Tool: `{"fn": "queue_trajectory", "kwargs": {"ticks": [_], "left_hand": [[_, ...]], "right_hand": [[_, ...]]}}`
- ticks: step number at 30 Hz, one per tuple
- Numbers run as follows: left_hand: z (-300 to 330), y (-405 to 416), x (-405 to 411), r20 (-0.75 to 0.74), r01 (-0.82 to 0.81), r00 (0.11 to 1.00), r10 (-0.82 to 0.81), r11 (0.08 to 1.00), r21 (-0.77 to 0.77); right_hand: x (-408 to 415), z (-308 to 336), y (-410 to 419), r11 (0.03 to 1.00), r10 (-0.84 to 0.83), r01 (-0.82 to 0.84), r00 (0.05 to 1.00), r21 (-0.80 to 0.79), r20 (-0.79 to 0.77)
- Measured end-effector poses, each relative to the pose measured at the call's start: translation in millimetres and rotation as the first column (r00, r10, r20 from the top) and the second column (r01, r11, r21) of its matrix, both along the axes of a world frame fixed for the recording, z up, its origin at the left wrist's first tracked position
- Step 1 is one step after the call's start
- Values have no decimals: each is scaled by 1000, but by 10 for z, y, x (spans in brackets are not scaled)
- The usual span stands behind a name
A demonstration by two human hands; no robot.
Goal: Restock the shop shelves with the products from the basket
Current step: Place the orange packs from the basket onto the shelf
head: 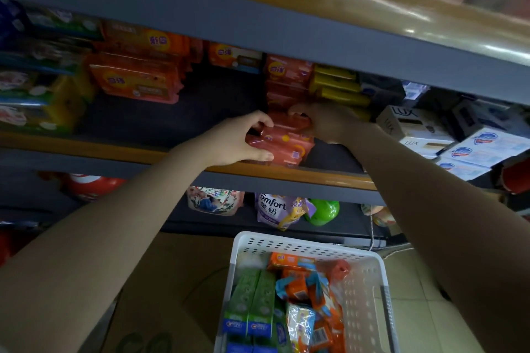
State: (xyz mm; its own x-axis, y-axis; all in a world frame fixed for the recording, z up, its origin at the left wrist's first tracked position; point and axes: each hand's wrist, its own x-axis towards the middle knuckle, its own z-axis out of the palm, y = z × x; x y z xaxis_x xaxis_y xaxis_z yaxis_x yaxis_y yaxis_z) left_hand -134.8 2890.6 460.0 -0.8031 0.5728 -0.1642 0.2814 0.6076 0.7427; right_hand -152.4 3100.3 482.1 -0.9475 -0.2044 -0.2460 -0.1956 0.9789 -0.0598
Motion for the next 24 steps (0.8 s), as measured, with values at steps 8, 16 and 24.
{"fn": "queue_trajectory", "kwargs": {"ticks": [8, 16, 24], "left_hand": [[-27, -81, -17, -72, -56, 996, 55, 998, -15], [-28, -182, -59, -119, -102, 988, 95, 993, -59], [36, -132, -30, -248, -83, 968, 37, 980, -180]], "right_hand": [[-205, -42, -61, 989, 14, 0, 995, 147, -96], [-92, -90, -178, 973, -10, 83, 948, 215, -319], [-154, -21, 11, 886, 239, -195, 969, 422, -54]]}}
